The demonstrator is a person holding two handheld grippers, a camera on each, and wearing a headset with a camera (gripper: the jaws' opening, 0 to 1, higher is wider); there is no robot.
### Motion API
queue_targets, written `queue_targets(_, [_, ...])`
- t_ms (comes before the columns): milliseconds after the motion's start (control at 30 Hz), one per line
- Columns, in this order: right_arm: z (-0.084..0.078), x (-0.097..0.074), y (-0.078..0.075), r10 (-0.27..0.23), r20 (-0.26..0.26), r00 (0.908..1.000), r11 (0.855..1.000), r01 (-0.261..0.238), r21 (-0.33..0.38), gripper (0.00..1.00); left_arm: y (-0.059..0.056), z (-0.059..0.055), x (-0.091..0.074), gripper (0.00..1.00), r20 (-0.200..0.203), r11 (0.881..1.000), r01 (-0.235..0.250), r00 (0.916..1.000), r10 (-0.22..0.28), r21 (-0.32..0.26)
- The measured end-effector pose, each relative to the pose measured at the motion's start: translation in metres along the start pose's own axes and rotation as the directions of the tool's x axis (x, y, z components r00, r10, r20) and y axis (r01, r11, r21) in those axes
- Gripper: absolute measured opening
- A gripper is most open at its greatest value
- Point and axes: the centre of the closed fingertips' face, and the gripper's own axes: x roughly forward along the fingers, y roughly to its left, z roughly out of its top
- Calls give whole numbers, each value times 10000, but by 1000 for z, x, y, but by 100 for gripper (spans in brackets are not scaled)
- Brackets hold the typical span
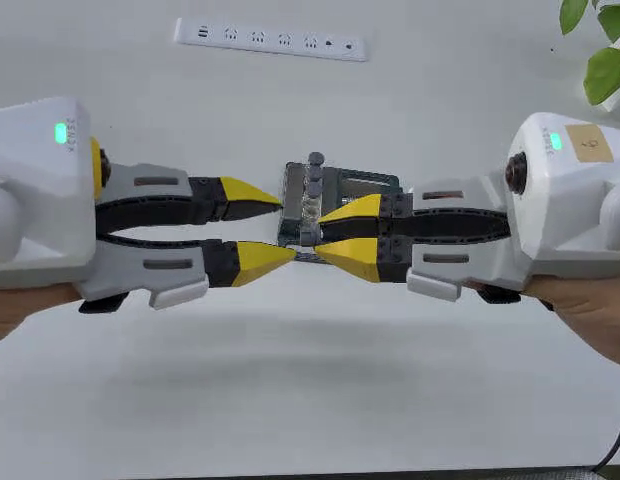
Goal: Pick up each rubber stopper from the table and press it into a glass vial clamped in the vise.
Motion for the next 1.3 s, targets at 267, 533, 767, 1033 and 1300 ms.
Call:
queue_targets(267, [7,-2,2,-7,189,9998,10000,7,8,5,-7,8,4,12,147,9995,271,9995,-273,156])
queue_targets(533, [8,-3,2,-32,243,9997,10000,32,2,5,-9,13,5,7,216,9990,397,9990,-401,207])
queue_targets(767, [8,-3,3,28,202,9998,10000,-28,1,6,-11,12,5,4,156,9983,532,9984,-535,232])
queue_targets(1033, [9,-4,4,164,178,9997,9999,-164,-8,6,-12,11,4,4,253,9976,688,9973,-687,-33])
queue_targets(1300, [10,-4,5,327,144,9994,9994,-326,-78,7,-12,12,2,4,303,9963,837,9961,-831,-190])
